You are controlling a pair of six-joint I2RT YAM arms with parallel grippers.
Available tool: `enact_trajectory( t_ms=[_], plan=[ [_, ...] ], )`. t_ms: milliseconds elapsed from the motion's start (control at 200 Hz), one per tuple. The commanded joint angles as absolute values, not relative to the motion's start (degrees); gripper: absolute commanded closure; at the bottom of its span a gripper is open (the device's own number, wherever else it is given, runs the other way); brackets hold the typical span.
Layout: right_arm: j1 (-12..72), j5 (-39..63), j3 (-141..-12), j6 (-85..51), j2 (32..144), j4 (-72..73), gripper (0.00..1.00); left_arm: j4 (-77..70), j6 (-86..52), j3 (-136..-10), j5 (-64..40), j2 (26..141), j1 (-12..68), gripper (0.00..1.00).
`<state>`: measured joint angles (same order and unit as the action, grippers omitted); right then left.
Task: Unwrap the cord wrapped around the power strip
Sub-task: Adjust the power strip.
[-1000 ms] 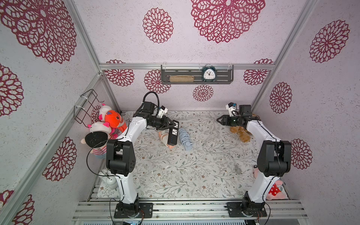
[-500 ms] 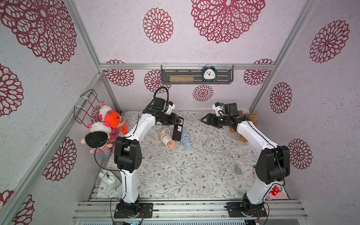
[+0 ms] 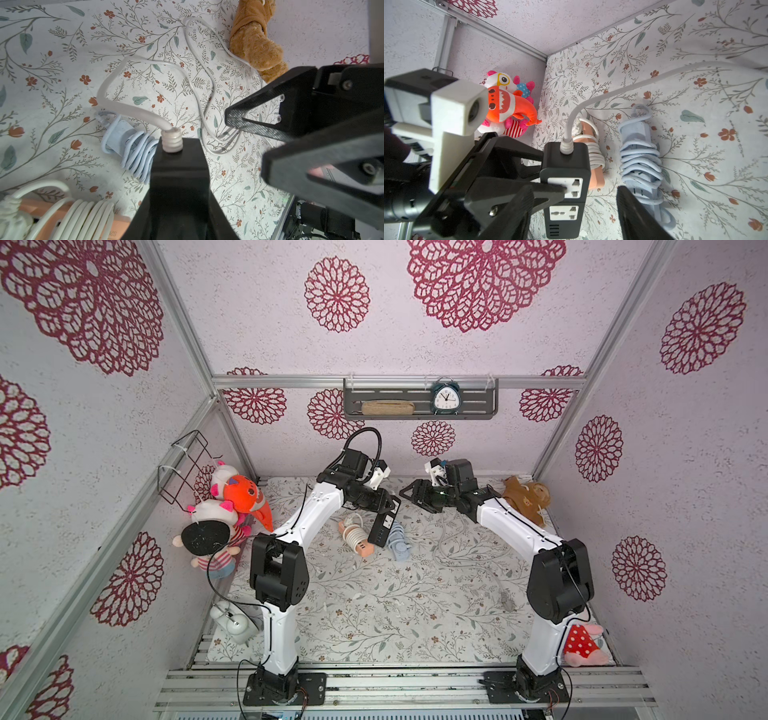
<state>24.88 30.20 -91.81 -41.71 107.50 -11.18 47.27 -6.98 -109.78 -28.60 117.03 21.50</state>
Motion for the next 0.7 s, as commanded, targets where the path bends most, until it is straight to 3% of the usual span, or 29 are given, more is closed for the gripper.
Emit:
enact_trajectory(
  t_ms=[0,315,690],
  plan=[
    [25.42,30.23,-94.38,-43.6,108.42,-8.96,0.34,46.2,-3.52,-111.01,-30.7,116.59,21.95,1.0],
    [26.87,31.51,-96.09,-44.8,110.76,-7.62,0.3,45.92,-2.58,-111.87,-30.65,117.1,22.87,1.0],
    [27.95,31.86,-97.41,-46.93,112.66,-7.27,0.46,44.96,-3.51,-113.25,-28.5,117.6,23.87,1.0]
  ],
)
